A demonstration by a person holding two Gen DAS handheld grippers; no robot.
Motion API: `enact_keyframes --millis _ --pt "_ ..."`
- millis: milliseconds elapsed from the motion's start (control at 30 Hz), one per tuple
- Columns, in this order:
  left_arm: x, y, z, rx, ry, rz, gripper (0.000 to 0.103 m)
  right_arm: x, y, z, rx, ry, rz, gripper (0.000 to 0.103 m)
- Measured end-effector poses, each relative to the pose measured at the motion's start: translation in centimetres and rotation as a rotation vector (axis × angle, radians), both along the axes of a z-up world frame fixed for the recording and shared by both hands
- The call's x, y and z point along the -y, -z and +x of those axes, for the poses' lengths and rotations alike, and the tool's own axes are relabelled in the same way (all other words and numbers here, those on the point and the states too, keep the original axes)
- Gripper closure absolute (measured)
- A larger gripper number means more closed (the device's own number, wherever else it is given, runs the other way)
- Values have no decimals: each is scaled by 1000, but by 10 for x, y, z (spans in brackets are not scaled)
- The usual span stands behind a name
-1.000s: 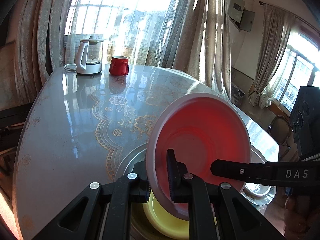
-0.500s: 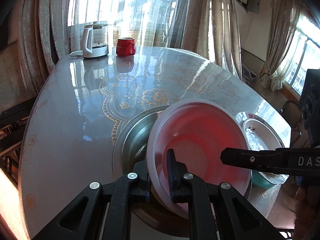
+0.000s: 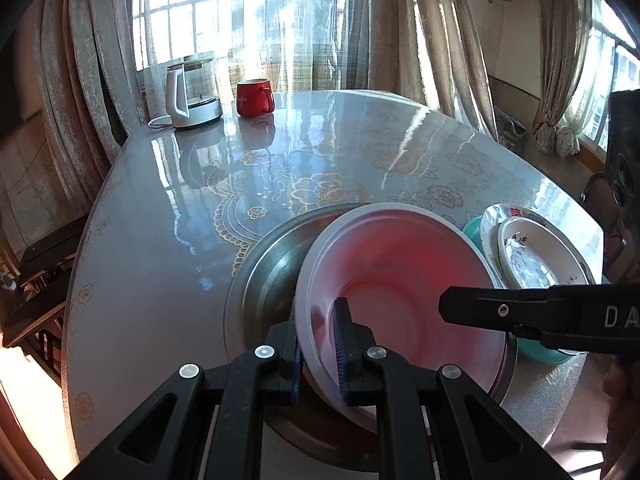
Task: Organize plates and bowls
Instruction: 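Lower the red bowl into the yellow bowl and open both grippers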
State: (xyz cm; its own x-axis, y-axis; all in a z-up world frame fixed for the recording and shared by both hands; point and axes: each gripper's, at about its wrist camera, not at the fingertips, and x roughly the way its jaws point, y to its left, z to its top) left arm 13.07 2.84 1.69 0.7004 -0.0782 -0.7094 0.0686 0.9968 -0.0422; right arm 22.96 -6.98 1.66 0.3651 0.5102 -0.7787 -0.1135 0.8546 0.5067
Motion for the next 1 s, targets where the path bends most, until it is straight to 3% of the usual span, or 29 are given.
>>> enact_keyframes --millis 233,433,767,1000 --pt "5 4 1 -17 -7 -2 89 -8 -11 -1 82 -16 -111 69" --pt "1 7 3 -47 -28 -52 89 -2 -11 0 87 -13 -105 69" --pt "4 7 5 -64 -47 -37 89 -13 -6 1 121 -69 -172 69" --pt "1 9 15 -69 -66 -26 89 -20 -3 15 153 -96 -246 87"
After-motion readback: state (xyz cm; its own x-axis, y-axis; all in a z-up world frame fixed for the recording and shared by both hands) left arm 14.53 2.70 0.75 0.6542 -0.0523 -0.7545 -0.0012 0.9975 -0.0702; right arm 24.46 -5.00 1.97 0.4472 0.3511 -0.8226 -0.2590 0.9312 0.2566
